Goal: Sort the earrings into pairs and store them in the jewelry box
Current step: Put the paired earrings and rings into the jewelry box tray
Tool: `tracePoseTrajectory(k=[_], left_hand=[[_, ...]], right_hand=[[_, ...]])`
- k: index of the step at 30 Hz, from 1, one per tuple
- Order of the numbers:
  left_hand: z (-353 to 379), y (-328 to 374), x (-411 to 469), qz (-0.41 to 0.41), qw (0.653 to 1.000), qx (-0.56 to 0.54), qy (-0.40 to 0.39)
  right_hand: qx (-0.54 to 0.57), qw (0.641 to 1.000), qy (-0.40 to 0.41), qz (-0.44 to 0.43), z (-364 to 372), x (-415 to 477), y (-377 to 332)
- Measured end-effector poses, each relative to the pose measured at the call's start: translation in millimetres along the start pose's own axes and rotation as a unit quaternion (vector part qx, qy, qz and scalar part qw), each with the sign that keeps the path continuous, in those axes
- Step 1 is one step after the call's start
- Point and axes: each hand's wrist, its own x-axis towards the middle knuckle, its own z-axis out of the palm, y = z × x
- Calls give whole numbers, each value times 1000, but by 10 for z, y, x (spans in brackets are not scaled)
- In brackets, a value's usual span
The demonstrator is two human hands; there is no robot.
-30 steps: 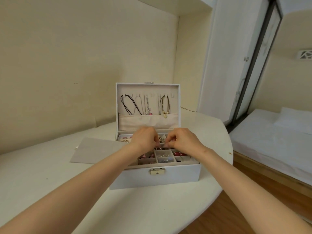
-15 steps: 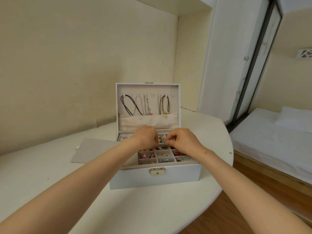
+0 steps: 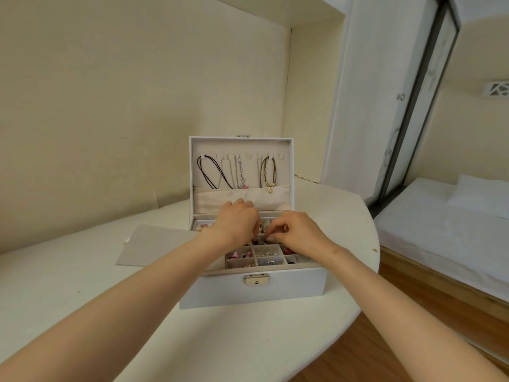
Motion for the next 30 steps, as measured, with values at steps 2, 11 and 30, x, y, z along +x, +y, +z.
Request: tracePoseTrajectory(k=[2,11,30], left_hand=[[7,38,9,-2,1000,12,10],[50,-15,-74,4,998,-55,37],[410,-194,-2039,-280,765,-547,193]], right_hand=[[9,1000,11,-2,-4,-4,8],[48,996,70,6,-12,-16,32],[210,944,252,46,198,-955,306]])
